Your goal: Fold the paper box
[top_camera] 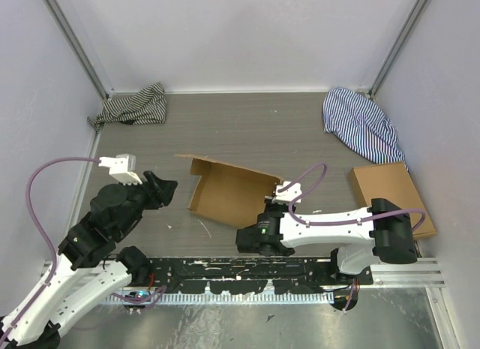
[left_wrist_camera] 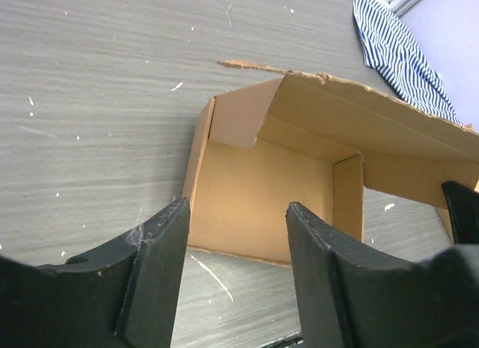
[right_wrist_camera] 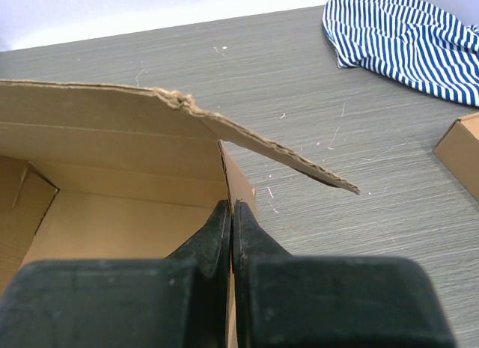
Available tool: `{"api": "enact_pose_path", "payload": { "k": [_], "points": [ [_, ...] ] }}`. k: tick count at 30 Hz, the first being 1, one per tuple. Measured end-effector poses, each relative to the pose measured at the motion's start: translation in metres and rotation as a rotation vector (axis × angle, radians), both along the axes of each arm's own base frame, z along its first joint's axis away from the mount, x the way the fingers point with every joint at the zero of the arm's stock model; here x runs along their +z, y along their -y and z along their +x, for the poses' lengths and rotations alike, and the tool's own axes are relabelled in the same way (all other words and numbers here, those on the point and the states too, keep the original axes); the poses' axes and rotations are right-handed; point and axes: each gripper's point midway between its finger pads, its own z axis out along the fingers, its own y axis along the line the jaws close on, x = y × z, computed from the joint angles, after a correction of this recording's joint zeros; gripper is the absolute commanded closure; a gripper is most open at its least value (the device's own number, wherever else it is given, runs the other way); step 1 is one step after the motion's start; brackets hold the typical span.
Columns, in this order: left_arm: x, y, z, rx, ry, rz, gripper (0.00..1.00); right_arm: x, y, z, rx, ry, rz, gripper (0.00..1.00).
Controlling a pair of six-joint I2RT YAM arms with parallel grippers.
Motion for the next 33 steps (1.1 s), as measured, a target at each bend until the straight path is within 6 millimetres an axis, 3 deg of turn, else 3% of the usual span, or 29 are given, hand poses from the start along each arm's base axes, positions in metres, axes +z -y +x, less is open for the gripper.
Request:
{"api": "enact_pose_path", "payload": {
  "k": [11, 16, 20, 25, 33],
  "points": [
    [0.038, 0.035, 0.053, -0.082, 0.097, 0.236, 0.27, 0.003, 0.003, 0.001, -0.002, 0.004, -0.020, 0.97],
    [0.050, 0.045, 0.056, -0.150, 0.156, 0.275, 0.25, -0.007, 0.000, 0.002, -0.006, -0.011, -0.067, 0.48],
    [0.068, 0.052, 0.052, -0.201, 0.210, 0.266, 0.25, -0.017, -0.002, 0.001, -0.011, -0.032, -0.110, 0.20],
    [0.081, 0.060, 0.051, -0.250, 0.239, 0.272, 0.25, -0.020, -0.006, 0.001, -0.016, -0.054, -0.123, 0.13],
    [0.083, 0.058, 0.057, -0.223, 0.254, 0.286, 0.23, -0.015, -0.009, -0.010, 0.021, -0.086, -0.113, 0.12]
  ]
}}
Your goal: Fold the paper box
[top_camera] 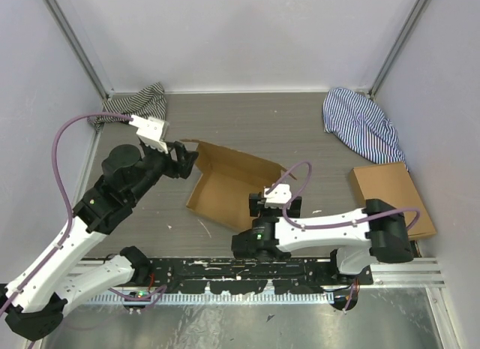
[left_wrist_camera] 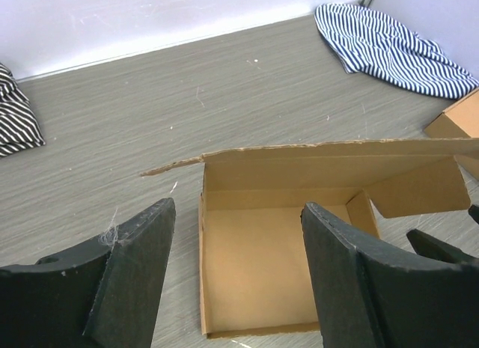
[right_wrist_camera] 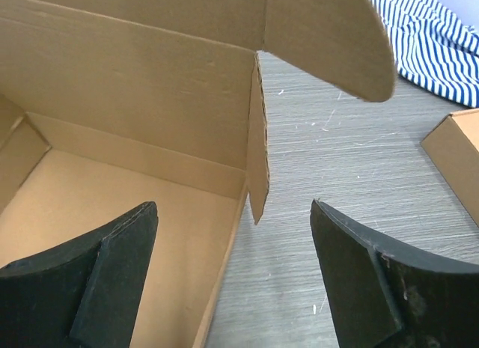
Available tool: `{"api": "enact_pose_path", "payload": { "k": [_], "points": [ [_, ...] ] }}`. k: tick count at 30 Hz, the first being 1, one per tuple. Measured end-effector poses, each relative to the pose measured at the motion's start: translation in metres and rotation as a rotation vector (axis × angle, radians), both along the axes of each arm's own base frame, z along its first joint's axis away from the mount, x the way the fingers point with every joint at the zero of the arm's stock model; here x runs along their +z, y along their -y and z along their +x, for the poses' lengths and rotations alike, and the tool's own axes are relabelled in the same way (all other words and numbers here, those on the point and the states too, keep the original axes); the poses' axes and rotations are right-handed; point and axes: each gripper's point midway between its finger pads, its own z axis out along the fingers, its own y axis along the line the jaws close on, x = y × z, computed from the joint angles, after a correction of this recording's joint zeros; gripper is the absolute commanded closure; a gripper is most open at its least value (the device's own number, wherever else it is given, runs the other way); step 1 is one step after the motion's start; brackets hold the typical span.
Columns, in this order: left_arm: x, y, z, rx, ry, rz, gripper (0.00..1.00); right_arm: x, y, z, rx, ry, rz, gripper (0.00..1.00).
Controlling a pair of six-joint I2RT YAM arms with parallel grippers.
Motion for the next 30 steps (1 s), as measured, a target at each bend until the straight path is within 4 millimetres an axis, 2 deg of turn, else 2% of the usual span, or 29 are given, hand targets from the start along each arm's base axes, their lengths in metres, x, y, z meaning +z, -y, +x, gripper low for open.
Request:
{"api": "enact_pose_path", "payload": {
  "k": [6, 11, 12, 14, 16, 18, 20, 21, 23, 25, 27, 28, 29, 30],
  "points": [
    [0.008, 0.006, 0.004, -0.019, 0.024, 0.005, 0.14, 0.036, -0.014, -0.027, 0.143, -0.051, 0.009, 0.12],
    [0.019, 0.033, 0.015, -0.121, 0.053, 0.053, 0.13, 0.070, -0.023, -0.047, 0.283, -0.148, 0.013, 0.16],
    [0.025, 0.038, 0.015, -0.153, 0.073, 0.060, 0.13, 0.076, -0.022, -0.050, 0.319, -0.177, 0.030, 0.19],
    [0.023, 0.053, 0.021, -0.212, 0.078, 0.099, 0.13, 0.096, -0.019, -0.055, 0.399, -0.209, 0.092, 0.31],
    [0.025, 0.063, 0.022, -0.269, 0.099, 0.124, 0.09, 0.132, -0.013, -0.059, 0.488, -0.208, 0.193, 0.47],
    [0.027, 0.073, 0.020, -0.335, 0.126, 0.149, 0.07, 0.177, -0.002, -0.059, 0.546, -0.166, 0.299, 0.66],
    [0.031, 0.081, 0.017, -0.394, 0.154, 0.163, 0.07, 0.215, 0.010, -0.055, 0.565, -0.111, 0.354, 0.75],
    [0.033, 0.085, 0.017, -0.419, 0.165, 0.169, 0.07, 0.235, 0.018, -0.051, 0.561, -0.080, 0.378, 0.77],
    [0.035, 0.094, 0.017, -0.463, 0.181, 0.181, 0.07, 0.261, 0.028, -0.041, 0.532, -0.034, 0.386, 0.79],
    [0.034, 0.103, 0.020, -0.502, 0.188, 0.193, 0.07, 0.282, 0.034, -0.019, 0.456, 0.000, 0.350, 0.77],
    [0.029, 0.111, 0.024, -0.532, 0.186, 0.208, 0.06, 0.293, 0.035, 0.019, 0.381, 0.002, 0.311, 0.75],
    [0.025, 0.115, 0.026, -0.544, 0.180, 0.216, 0.06, 0.293, 0.016, 0.029, 0.429, -0.020, 0.287, 0.73],
    [0.021, 0.117, 0.027, -0.555, 0.175, 0.223, 0.06, 0.291, 0.037, 0.065, 0.315, -0.019, 0.273, 0.68],
    [0.019, 0.120, 0.028, -0.564, 0.172, 0.229, 0.06, 0.285, 0.037, 0.095, 0.297, -0.053, 0.257, 0.57]
  ]
}}
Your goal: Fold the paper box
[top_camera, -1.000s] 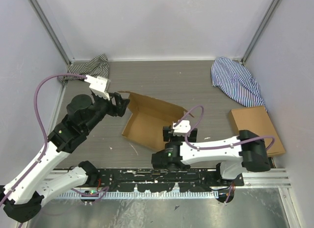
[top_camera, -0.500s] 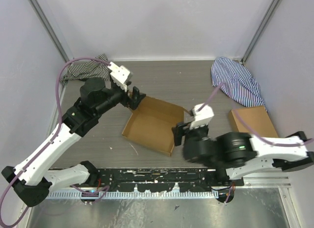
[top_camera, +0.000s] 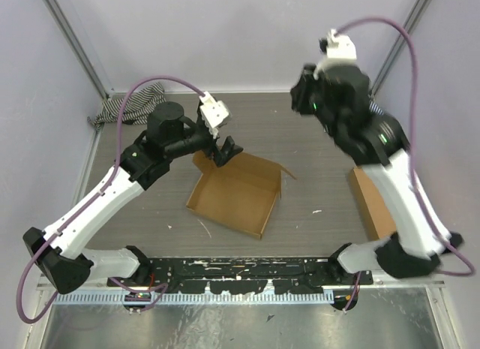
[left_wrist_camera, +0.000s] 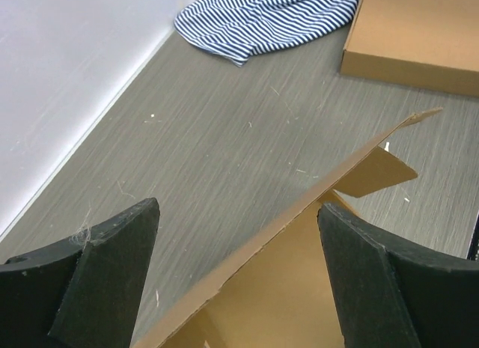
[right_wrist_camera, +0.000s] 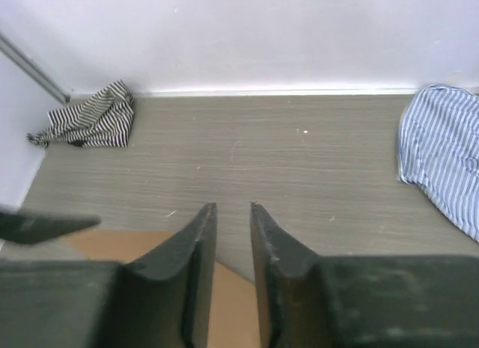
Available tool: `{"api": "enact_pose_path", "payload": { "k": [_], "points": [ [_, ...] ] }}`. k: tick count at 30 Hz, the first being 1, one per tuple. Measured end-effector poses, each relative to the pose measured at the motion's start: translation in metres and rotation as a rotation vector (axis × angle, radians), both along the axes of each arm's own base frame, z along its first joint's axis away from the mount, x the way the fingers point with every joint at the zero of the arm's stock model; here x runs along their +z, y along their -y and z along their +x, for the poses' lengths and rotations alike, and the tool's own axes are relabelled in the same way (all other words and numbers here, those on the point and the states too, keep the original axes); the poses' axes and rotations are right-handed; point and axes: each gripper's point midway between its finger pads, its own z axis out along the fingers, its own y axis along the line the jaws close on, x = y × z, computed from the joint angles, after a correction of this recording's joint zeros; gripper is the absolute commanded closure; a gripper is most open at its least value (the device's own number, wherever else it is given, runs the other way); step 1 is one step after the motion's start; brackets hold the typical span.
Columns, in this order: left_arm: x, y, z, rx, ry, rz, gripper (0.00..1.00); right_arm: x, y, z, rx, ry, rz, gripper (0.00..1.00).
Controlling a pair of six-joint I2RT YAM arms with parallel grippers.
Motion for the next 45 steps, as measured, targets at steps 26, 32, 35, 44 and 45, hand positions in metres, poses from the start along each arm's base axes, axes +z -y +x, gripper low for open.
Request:
{"api": "enact_pose_path", "payload": {
  "k": [26, 32, 35, 44, 45],
  "points": [
    [-0.071, 0.025, 0.002, -0.207, -0.033, 0.312, 0.17, -0.221, 0.040, 0.087, 0.158, -0.535, 0.201, 0.09],
    [-0.083, 0.024, 0.004, -0.196, -0.005, 0.387, 0.48, -0.273, 0.041, 0.071, 0.140, -0.646, 0.206, 0.14],
    [-0.091, 0.026, 0.004, -0.193, 0.000, 0.422, 0.59, -0.295, 0.042, 0.060, 0.130, -0.694, 0.210, 0.17],
    [-0.094, 0.021, 0.014, -0.122, 0.043, 0.486, 0.95, -0.333, 0.047, 0.040, 0.094, -0.762, 0.186, 0.26],
    [-0.094, 0.020, 0.015, -0.112, 0.048, 0.489, 0.95, -0.338, 0.047, 0.037, 0.089, -0.770, 0.176, 0.26]
  ]
}}
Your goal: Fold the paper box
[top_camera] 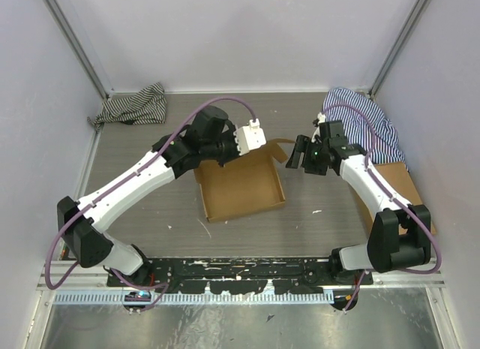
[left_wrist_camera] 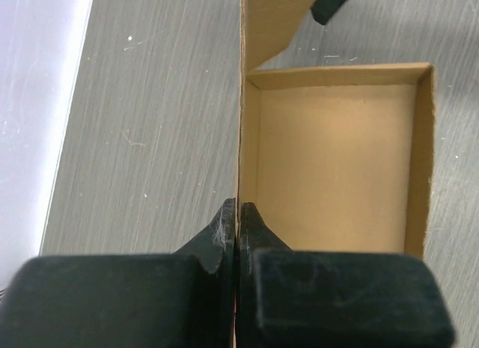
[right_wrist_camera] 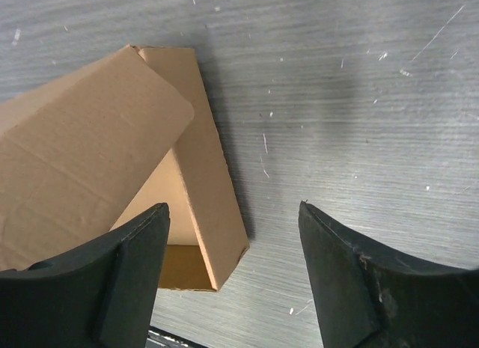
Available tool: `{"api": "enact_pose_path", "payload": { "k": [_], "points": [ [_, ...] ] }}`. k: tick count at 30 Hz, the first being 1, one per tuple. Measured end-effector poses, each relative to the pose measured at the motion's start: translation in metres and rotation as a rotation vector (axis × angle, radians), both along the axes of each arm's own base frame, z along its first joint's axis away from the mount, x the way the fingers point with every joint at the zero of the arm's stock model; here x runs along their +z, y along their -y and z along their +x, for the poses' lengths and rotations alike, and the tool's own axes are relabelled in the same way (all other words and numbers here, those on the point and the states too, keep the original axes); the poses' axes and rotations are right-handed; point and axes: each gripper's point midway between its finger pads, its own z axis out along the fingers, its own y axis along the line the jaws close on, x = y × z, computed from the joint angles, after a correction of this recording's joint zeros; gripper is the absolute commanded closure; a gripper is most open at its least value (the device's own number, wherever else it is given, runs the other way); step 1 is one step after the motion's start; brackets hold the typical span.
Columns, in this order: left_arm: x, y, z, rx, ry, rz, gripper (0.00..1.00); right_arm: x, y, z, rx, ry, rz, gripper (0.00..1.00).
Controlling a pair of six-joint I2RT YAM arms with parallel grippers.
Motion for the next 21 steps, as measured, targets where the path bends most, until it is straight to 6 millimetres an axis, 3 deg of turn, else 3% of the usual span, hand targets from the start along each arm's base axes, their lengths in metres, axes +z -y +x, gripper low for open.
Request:
{"api": "enact_pose_path", "payload": {
  "k": [5, 12, 16, 21],
  "points": [
    [0.000, 0.000, 0.004, 0.022, 0.023, 0.012, 0.99, -0.014, -0.007, -0.010, 0.024, -0.022, -0.024, 0.26],
    [-0.001, -0.002, 0.009, 0.042, 0.045, 0.030, 1.00, -0.010, -0.002, 0.003, -0.008, 0.034, -0.081, 0.28],
    [-0.003, -0.002, 0.014, 0.060, 0.054, 0.046, 1.00, 0.000, -0.005, 0.013, 0.005, 0.104, -0.071, 0.44],
    [0.000, 0.002, 0.024, 0.082, 0.064, 0.053, 1.00, 0.036, -0.014, 0.011, 0.054, 0.292, -0.008, 0.62]
  ]
}}
